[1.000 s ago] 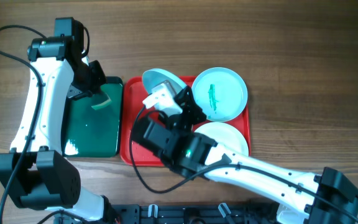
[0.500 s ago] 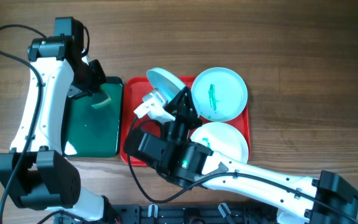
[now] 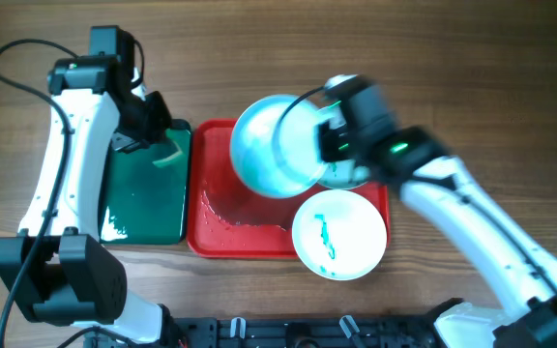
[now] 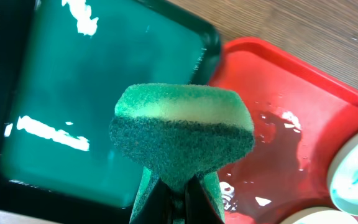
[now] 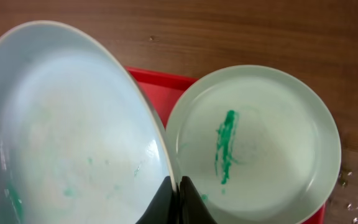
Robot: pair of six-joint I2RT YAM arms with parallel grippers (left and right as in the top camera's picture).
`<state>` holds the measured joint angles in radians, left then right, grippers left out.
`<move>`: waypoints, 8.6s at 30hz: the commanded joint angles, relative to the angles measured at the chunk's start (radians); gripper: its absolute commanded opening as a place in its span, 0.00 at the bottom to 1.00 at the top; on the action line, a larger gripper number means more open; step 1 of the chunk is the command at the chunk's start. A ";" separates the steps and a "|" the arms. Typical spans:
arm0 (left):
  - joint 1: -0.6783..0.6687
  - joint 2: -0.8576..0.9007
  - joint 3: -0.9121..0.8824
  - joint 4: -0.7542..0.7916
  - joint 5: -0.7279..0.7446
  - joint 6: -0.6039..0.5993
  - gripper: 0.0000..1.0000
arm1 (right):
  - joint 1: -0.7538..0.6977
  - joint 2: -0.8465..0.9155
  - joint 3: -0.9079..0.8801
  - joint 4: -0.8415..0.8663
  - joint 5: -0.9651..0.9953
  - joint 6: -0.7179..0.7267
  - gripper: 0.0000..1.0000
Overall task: Clean dirty plates on tray and stack at the side
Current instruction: 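Lift the cleaned plate with the right gripper and place it right of the tray, then grip the lower-right plate's rim with the right gripper and drag it left, then scrub the held plate with the sponge in the left gripper, then lift the plate with the right gripper and stack it on the cleaned plate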
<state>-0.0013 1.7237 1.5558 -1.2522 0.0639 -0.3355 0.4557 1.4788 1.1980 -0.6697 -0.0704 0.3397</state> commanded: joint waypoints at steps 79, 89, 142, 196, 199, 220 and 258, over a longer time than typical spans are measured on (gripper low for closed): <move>-0.241 -0.024 0.015 0.122 -0.058 -0.121 0.04 | -0.266 0.043 -0.404 -0.246 -0.236 -0.158 0.17; -0.241 -0.024 0.015 0.121 -0.058 -0.121 0.04 | -0.039 0.043 -0.317 -0.154 -0.285 0.056 0.04; -0.340 -0.018 -0.612 0.702 0.207 0.100 0.04 | 0.185 0.370 -0.240 0.460 -0.172 0.418 0.04; -0.405 0.045 -0.611 0.793 0.198 -0.018 0.04 | 0.185 0.370 -0.240 0.470 -0.200 0.407 0.04; -0.369 0.045 -0.607 0.811 -0.077 -0.111 0.04 | 0.185 0.370 -0.240 0.469 -0.200 0.400 0.04; -0.171 0.029 -0.163 0.376 -0.096 -0.092 0.04 | 0.233 -0.120 -0.194 0.029 0.496 0.124 0.04; -0.171 0.029 -0.163 0.345 -0.053 -0.092 0.04 | 0.373 -0.187 -0.192 0.000 0.385 0.185 0.04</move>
<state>-0.1738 1.7576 1.3830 -0.8940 -0.0196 -0.4316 0.9623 1.3548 0.9974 -0.6518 0.6674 0.3996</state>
